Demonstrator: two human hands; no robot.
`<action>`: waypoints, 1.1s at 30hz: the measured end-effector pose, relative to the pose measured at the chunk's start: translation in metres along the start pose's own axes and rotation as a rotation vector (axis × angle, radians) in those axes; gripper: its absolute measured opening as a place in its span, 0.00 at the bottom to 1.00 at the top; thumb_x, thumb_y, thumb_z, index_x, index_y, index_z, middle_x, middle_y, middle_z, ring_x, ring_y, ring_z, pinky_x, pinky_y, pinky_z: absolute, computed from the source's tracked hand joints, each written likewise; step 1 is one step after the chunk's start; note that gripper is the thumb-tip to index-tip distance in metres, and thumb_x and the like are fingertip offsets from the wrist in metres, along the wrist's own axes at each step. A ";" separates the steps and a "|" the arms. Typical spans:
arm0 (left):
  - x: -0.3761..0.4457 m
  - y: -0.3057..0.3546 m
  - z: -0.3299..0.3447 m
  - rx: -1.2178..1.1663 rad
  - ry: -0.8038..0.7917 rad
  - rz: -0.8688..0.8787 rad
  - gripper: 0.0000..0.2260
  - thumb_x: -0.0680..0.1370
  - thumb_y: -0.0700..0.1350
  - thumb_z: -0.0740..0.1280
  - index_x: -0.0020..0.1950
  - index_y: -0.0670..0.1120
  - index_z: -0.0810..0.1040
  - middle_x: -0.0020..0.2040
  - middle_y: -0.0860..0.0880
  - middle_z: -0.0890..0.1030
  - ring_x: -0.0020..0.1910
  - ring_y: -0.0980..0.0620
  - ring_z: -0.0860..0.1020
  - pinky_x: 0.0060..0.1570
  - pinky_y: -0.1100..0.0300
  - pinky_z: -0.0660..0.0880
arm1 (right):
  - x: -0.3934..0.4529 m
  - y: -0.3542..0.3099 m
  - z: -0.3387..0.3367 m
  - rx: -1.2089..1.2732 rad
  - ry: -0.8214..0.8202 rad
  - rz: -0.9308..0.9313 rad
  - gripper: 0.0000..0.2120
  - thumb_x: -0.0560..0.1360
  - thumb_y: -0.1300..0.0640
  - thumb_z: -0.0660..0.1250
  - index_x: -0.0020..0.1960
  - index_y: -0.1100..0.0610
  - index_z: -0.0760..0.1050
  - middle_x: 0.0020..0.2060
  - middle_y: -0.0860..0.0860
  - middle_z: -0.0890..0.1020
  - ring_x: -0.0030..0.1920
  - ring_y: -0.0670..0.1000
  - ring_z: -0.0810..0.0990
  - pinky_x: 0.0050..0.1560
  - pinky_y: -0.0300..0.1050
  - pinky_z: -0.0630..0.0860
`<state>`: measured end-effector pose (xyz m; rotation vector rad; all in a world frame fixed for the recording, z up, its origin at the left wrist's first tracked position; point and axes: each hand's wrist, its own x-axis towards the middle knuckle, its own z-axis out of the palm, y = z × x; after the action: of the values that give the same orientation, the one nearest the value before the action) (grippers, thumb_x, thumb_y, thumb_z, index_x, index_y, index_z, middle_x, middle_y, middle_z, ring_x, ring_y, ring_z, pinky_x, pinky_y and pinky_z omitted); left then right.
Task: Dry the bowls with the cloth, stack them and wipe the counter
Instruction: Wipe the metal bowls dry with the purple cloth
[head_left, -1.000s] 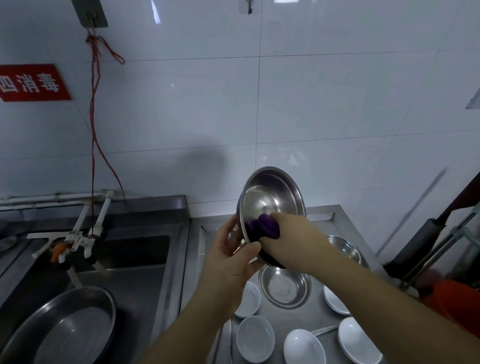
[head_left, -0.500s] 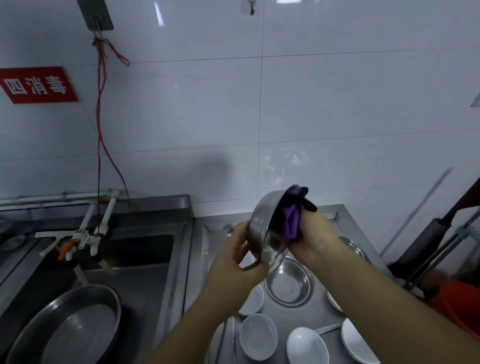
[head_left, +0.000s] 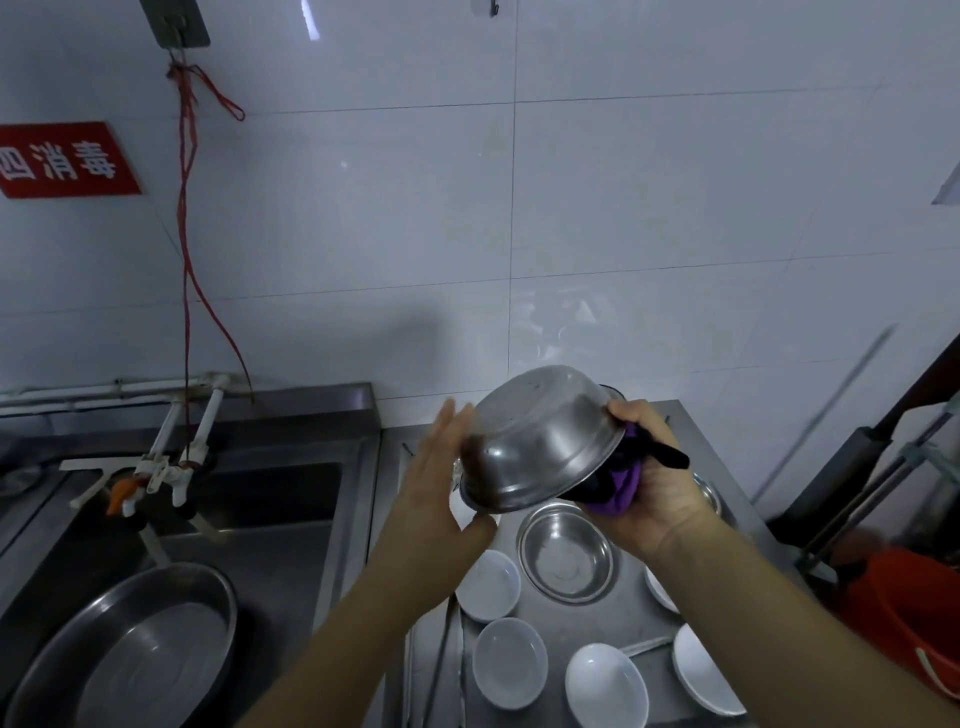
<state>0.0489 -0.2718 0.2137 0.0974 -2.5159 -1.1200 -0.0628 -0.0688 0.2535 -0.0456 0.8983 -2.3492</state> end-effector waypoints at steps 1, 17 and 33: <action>-0.001 0.002 0.003 -0.104 0.032 -0.144 0.42 0.78 0.42 0.74 0.80 0.71 0.56 0.82 0.68 0.56 0.75 0.67 0.66 0.65 0.67 0.71 | -0.001 0.001 -0.002 0.004 -0.010 0.000 0.09 0.69 0.53 0.76 0.47 0.54 0.86 0.50 0.56 0.86 0.49 0.59 0.87 0.52 0.60 0.82; 0.008 0.019 -0.007 -1.589 0.225 -0.656 0.15 0.77 0.44 0.69 0.59 0.38 0.87 0.62 0.39 0.86 0.60 0.44 0.86 0.52 0.53 0.85 | -0.009 0.040 -0.040 -0.047 0.223 0.119 0.33 0.78 0.33 0.66 0.66 0.60 0.82 0.62 0.62 0.84 0.61 0.62 0.84 0.64 0.60 0.80; 0.003 0.045 -0.008 -1.054 -0.035 -0.564 0.14 0.85 0.50 0.64 0.58 0.46 0.87 0.54 0.36 0.86 0.48 0.42 0.87 0.45 0.49 0.85 | -0.015 0.023 0.030 -1.165 0.058 -0.715 0.20 0.77 0.38 0.67 0.69 0.36 0.75 0.59 0.33 0.82 0.60 0.38 0.81 0.58 0.37 0.80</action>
<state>0.0529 -0.2475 0.2524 0.5008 -1.6296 -2.5073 -0.0311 -0.0913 0.2655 -0.8814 2.4530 -2.0041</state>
